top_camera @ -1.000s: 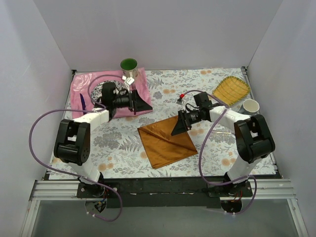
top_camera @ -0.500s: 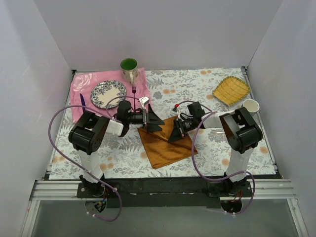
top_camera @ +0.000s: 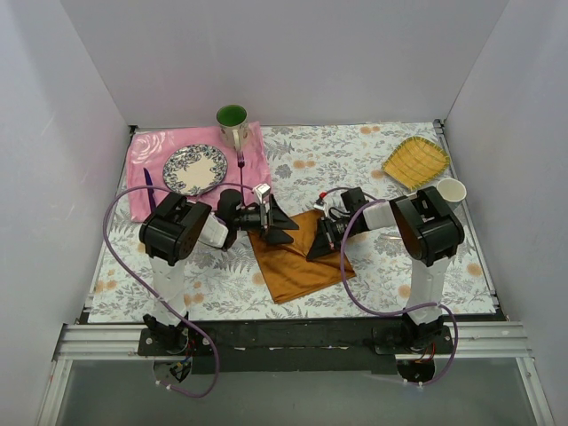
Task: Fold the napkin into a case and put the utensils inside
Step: Smooth out the upper triangle-folded napkin at the center of the board.
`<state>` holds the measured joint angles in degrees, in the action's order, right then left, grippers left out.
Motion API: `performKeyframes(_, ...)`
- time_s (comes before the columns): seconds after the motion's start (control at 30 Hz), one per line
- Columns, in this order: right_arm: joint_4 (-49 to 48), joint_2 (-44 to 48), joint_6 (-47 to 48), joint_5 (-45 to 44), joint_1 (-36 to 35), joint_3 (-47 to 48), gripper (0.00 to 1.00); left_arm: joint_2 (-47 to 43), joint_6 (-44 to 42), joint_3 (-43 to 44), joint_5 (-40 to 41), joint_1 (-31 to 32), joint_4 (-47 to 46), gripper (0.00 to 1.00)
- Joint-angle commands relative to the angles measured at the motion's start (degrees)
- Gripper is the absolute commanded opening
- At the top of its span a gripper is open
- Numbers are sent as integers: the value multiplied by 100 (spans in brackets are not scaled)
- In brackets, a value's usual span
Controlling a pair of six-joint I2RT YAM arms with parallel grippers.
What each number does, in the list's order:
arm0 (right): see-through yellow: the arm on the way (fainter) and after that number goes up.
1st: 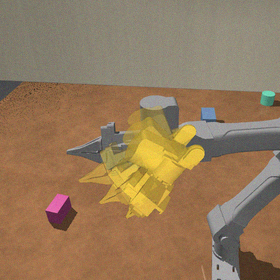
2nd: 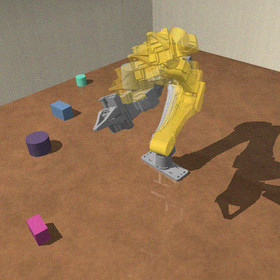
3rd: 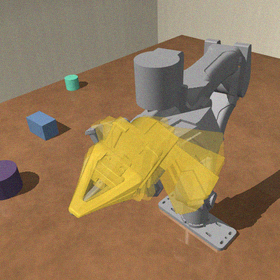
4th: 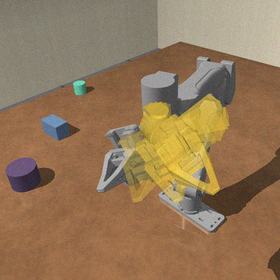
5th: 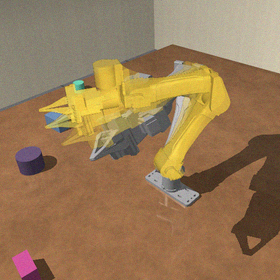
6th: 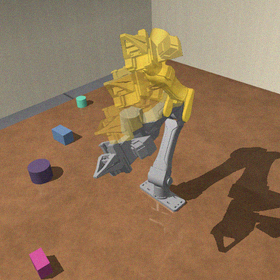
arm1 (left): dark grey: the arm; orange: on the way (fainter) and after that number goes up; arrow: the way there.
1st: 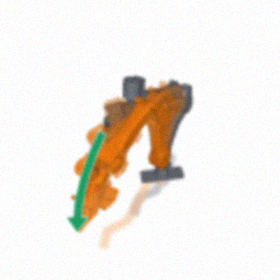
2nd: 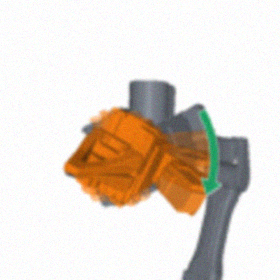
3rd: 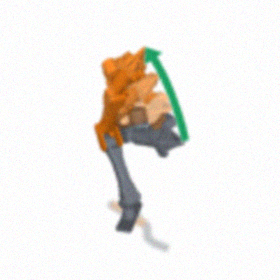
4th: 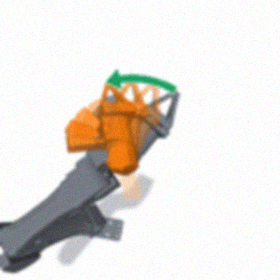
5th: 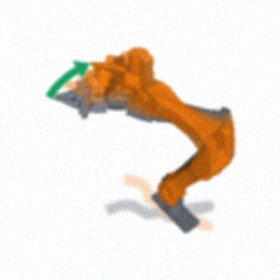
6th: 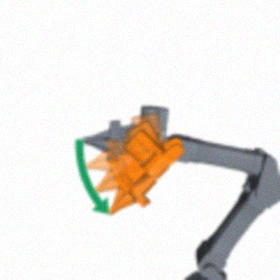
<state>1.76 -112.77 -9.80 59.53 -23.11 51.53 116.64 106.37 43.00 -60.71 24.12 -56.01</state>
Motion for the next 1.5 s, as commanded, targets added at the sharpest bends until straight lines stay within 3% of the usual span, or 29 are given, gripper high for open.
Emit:
performKeyframes(0.0, 307, -166, 329, -213, 79, 68, 3, 25, -195, -11, -2, -197, -51, 96)
performKeyframes(0.37, 483, -79, 497, -214, 123, 103, 2, 131, -969, 6, -134, -522, 547, 92)
performKeyframes(0.47, 378, 202, 296, 154, 53, 270, 8, 184, -933, -29, -117, -522, 512, 91)
performKeyframes(0.6, -516, 729, -678, 489, -245, 174, 33, 166, -1021, -46, -38, -531, 608, 90)
performKeyframes(0.63, -989, 896, -924, 524, -298, 121, 43, 166, -1065, -46, -46, -522, 635, 90)
performKeyframes(0.73, -2087, 1003, -1918, 569, -492, -81, 61, 166, -1100, -47, -11, -522, 696, 90)
performKeyframes(0.83, -2714, 784, -2735, 577, -659, -204, 71, 184, -1092, -46, 15, -522, 714, 90)
performKeyframes(0.9, -3679, 565, -3227, 630, -720, -440, 75, 192, -1083, -38, 15, -522, 697, 90)
performKeyframes(0.93, -4127, 502, -3952, 622, -721, -590, 86, 184, -1083, -38, 24, -522, 705, 90)
performKeyframes(0.97, -5358, 441, -4342, 569, -738, -748, 91, 184, -1092, -38, 33, -531, 723, 90)
performKeyframes(1.03, -6508, 195, -5586, 499, -756, -1144, 99, 184, -1092, -38, 15, -531, 723, 90)
performKeyframes(1.1, -7623, -85, -6102, 437, -808, -1189, 99, 175, -1109, -29, 15, -522, 740, 90)
performKeyframes(1.2, -8128, -332, -6525, 375, -861, -1110, 99, 166, -1127, -20, 24, -531, 776, 90)
performKeyframes(1.37, -8087, -430, -6579, 436, -862, -1268, 99, 140, -1171, -20, 33, -531, 846, 90)
performKeyframes(1.47, -7324, -272, -5922, 568, -791, -1478, 99, 149, -1224, -20, 33, -540, 907, 90)
